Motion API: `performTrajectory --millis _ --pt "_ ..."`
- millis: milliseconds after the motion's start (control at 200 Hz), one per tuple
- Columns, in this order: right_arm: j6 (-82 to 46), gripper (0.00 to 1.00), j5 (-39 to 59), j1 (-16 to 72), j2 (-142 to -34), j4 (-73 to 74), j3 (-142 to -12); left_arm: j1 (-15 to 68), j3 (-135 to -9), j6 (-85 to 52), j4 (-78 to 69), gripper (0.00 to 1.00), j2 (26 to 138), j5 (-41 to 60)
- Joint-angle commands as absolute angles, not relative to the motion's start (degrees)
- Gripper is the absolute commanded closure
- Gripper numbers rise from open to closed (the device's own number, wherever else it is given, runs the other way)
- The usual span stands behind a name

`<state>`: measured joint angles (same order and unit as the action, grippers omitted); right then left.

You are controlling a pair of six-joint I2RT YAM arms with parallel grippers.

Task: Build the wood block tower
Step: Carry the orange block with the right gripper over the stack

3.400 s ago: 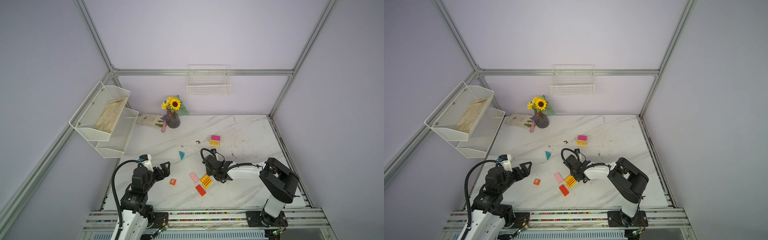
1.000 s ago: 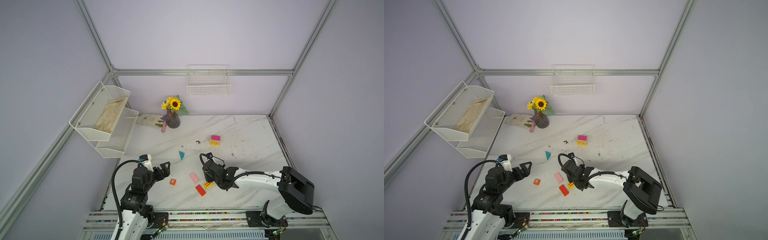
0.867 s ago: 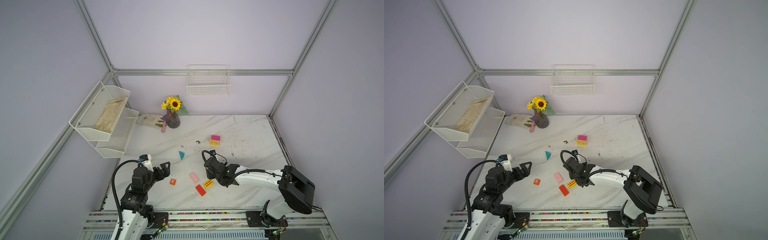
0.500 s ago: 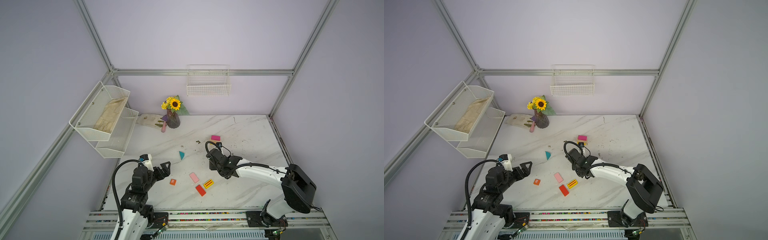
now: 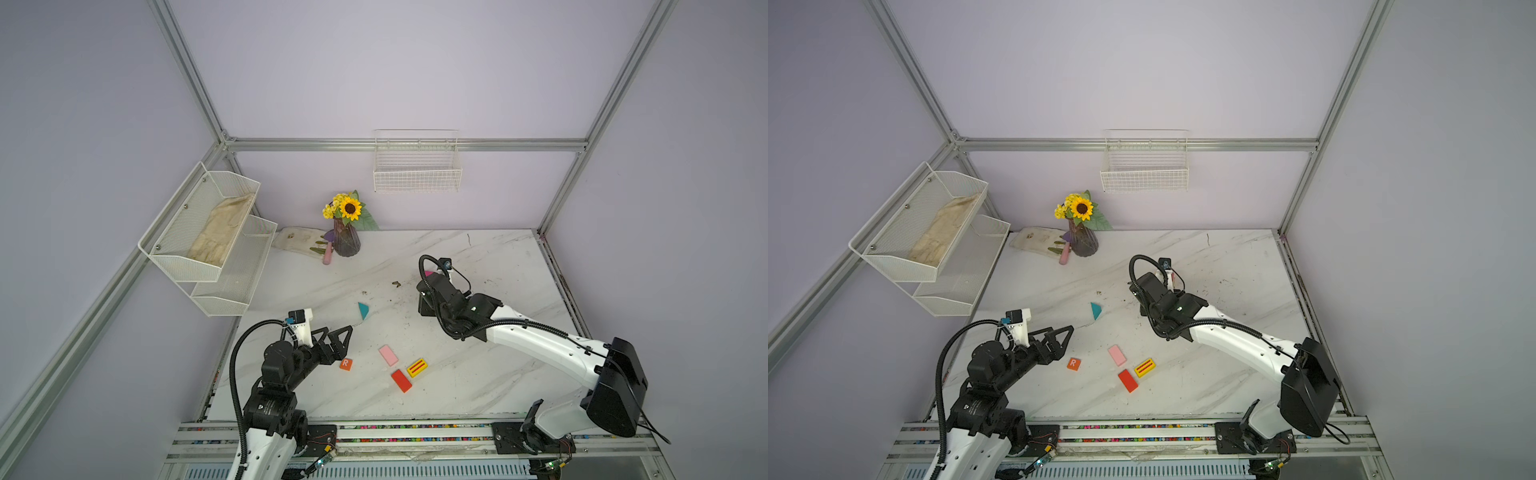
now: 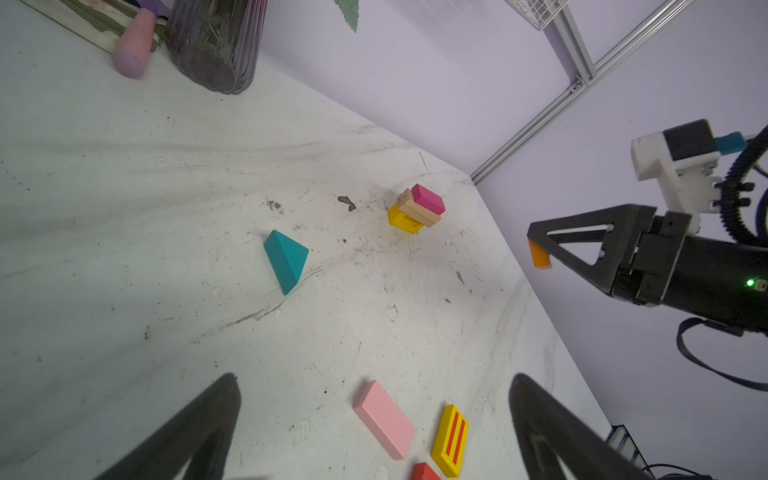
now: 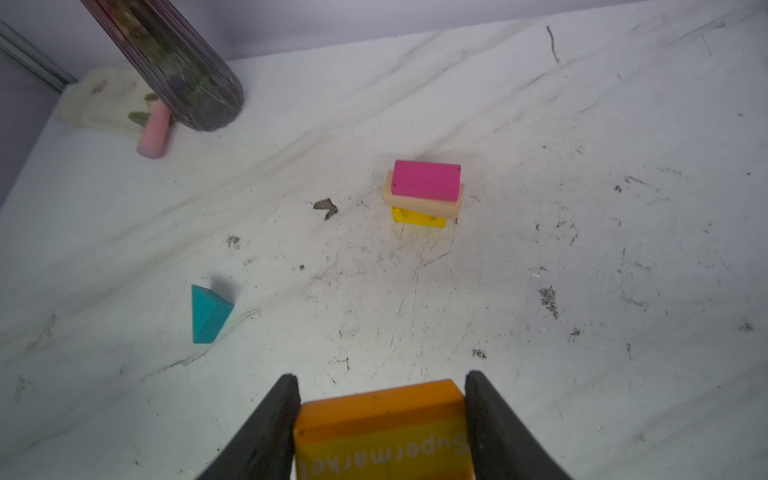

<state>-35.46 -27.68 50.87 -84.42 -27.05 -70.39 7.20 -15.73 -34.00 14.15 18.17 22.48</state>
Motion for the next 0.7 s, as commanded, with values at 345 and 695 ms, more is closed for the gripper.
performTrajectory --millis 345,695 --pt "-30.5 0.57 -24.9 45.2 -91.2 -30.6 -83.7 7.5 -13.7 -33.1 10.9 0.00 19.0 24.1" --pt "-32.4 0.63 -15.2 37.0 -105.2 -31.7 -92.0 7.6 -13.8 -33.1 10.6 0.00 20.3 23.8"
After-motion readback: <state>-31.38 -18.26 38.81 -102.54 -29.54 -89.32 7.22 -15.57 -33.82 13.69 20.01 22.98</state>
